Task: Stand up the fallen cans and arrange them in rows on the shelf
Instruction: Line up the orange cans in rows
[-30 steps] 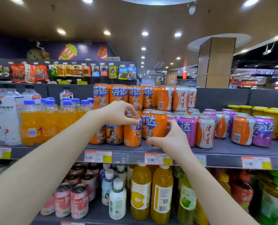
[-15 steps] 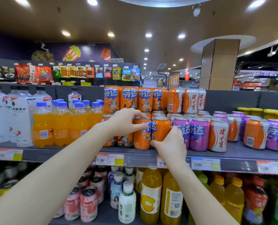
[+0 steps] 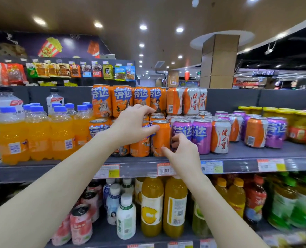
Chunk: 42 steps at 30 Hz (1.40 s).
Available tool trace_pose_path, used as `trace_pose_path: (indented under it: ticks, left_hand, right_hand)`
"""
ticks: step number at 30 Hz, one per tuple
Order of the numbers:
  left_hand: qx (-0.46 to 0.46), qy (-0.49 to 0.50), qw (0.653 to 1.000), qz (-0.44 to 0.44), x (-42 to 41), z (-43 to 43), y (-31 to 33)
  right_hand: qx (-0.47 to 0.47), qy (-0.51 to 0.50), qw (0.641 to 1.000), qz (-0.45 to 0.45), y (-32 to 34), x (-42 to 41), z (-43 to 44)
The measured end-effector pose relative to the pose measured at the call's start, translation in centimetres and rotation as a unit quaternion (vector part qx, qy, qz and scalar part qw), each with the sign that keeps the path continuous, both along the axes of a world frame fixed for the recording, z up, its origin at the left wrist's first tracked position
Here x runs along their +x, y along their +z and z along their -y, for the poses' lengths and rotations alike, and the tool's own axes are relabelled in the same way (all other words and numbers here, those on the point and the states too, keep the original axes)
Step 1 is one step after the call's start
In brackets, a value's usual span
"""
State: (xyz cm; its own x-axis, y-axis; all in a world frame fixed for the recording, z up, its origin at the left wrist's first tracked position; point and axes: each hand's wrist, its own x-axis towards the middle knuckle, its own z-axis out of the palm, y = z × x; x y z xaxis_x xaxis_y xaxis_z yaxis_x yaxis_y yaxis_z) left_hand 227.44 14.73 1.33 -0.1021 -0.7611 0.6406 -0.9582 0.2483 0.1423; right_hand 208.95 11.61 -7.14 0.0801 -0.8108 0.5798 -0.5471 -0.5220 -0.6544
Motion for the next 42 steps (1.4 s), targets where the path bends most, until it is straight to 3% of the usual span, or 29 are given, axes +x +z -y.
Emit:
trace_pose_path:
  ticks: [4,7,10,13,18,26,29,33,36,42]
  left_hand:
    - [0.010,-0.023,0.999,0.031,-4.2,1.2,1.1]
    - [0.049,-0.008,0.997,0.066,-6.7,2.3,1.5]
    - [0.057,0.012,0.993,0.100,-8.7,3.4,1.6]
    - [0.070,0.042,0.989,0.126,-10.0,4.7,1.8]
    - [0.111,0.054,0.984,0.125,-11.5,5.9,2.0]
    - [0.166,0.062,0.981,0.084,-12.3,6.0,2.9]
    - [0.167,0.046,0.984,0.034,-12.2,5.8,2.9]
    - [0.157,0.027,0.987,-0.014,-12.2,5.2,2.7]
    - [0.127,0.034,0.991,-0.023,-12.4,4.5,3.1]
    - [0.110,0.022,0.993,-0.045,-12.6,3.0,4.7]
  right_hand:
    - [-0.023,0.046,0.991,0.125,0.2,-3.0,0.3]
    - [-0.064,-0.025,0.977,0.202,0.6,-6.6,1.5]
    - [-0.083,-0.110,0.968,0.210,0.9,-10.2,3.2]
    - [-0.037,-0.122,0.982,0.141,1.4,-13.2,5.1]
    - [0.070,-0.004,0.997,0.033,1.7,-15.1,7.3]
    - [0.071,0.018,0.997,-0.021,1.2,-15.9,9.4]
    - [0.028,0.008,1.000,-0.009,1.0,-15.8,9.7]
    - [-0.155,-0.046,0.986,-0.032,2.3,-15.6,9.7]
    - [-0.236,-0.016,0.964,-0.119,4.5,-14.9,9.7]
    - [-0.140,-0.045,0.918,-0.368,7.7,-12.6,9.3]
